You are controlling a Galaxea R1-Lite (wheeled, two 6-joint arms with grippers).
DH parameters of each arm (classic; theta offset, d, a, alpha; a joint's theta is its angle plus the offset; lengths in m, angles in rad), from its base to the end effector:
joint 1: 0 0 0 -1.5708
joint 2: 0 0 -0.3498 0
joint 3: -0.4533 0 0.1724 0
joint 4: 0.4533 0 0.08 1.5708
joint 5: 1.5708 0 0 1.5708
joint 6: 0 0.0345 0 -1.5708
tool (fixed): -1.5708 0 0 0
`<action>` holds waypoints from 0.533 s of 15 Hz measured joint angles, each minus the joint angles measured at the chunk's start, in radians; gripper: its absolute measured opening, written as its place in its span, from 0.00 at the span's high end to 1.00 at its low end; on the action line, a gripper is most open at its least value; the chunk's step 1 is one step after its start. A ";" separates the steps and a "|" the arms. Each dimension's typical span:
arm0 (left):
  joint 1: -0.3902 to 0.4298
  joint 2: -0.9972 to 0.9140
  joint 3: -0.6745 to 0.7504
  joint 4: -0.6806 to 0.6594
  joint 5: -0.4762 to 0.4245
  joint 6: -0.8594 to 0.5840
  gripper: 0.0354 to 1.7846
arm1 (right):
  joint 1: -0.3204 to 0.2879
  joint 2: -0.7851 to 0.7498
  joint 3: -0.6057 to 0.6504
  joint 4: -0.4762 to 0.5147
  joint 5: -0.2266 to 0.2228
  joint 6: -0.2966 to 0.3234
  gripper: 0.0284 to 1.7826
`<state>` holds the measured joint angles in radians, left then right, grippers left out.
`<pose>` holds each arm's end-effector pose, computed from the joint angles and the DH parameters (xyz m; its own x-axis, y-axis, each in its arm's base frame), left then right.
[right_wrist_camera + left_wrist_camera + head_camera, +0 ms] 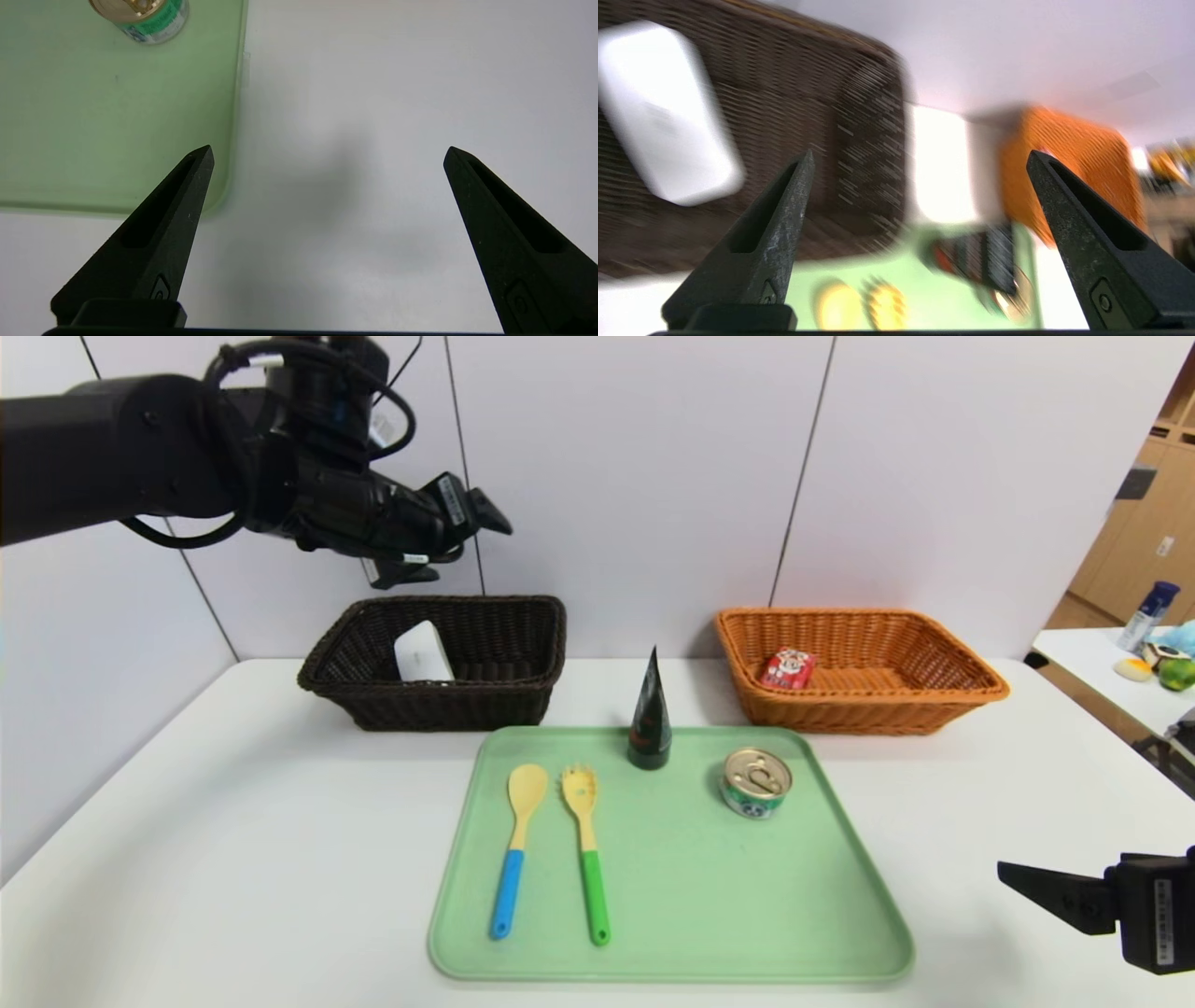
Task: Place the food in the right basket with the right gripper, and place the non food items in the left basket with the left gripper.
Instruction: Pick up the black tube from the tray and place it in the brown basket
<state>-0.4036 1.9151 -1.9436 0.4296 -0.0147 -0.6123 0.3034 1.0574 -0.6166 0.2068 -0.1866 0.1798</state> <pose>0.3458 -0.1482 0.3645 0.8408 -0.3750 -0.3904 0.1252 0.8363 -0.5338 0.0892 0.0212 0.2381 0.8033 0.0571 -0.5928 -0.0470 0.9984 0.0325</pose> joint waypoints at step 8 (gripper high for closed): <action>-0.470 -0.110 0.198 0.006 0.351 -0.096 0.07 | 0.000 -0.005 0.016 -0.016 0.000 0.000 0.04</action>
<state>-0.8740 1.8049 -1.7457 0.4353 0.3366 -0.7085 0.3034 1.0521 -0.6009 0.1909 -0.1862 0.1802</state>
